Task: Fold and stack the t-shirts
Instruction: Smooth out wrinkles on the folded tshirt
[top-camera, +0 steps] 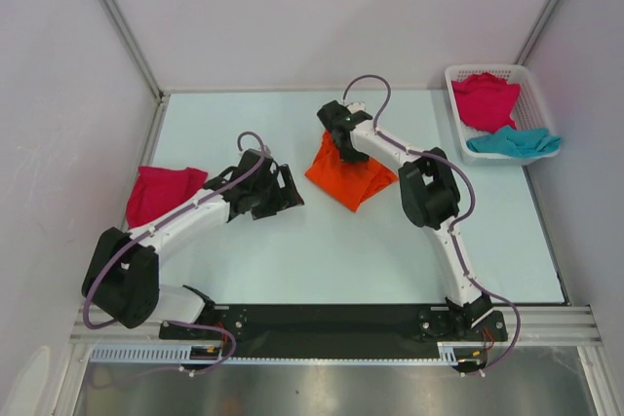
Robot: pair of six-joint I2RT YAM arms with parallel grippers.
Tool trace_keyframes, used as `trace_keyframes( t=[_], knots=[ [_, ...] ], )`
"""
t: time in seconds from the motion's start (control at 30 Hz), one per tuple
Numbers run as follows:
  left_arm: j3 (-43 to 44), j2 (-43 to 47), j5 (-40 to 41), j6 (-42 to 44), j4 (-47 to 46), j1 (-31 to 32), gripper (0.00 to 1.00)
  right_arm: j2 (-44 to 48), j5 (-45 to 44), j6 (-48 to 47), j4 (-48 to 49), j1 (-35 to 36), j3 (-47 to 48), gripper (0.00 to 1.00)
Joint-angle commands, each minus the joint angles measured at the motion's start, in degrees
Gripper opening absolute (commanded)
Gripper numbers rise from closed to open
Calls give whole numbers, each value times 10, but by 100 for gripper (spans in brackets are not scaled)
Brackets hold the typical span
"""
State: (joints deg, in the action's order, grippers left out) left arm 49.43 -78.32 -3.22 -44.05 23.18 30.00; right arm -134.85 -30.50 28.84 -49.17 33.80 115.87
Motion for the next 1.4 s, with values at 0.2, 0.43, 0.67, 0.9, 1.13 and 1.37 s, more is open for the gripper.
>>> trace_keyframes(
  t=[0.2,0.43,0.67,0.9,1.13,1.37],
  knots=[
    [2,1,10,-10,-13,10,86,76,-18,17,1,21,-12,40],
    [1,2,11,-9,-13,12,86,49,-18,5,-6,16,28,40],
    [2,11,17,-3,-4,11,86,-9,-30,-24,-1,-6,94,40],
    [7,12,22,-1,5,11,86,-56,-19,-47,-9,-30,162,40],
    [16,-3,18,0,6,11,86,-33,-25,-62,14,-28,139,34],
    [12,0,21,0,6,12,86,-56,-25,-78,12,-30,169,27]
  ],
)
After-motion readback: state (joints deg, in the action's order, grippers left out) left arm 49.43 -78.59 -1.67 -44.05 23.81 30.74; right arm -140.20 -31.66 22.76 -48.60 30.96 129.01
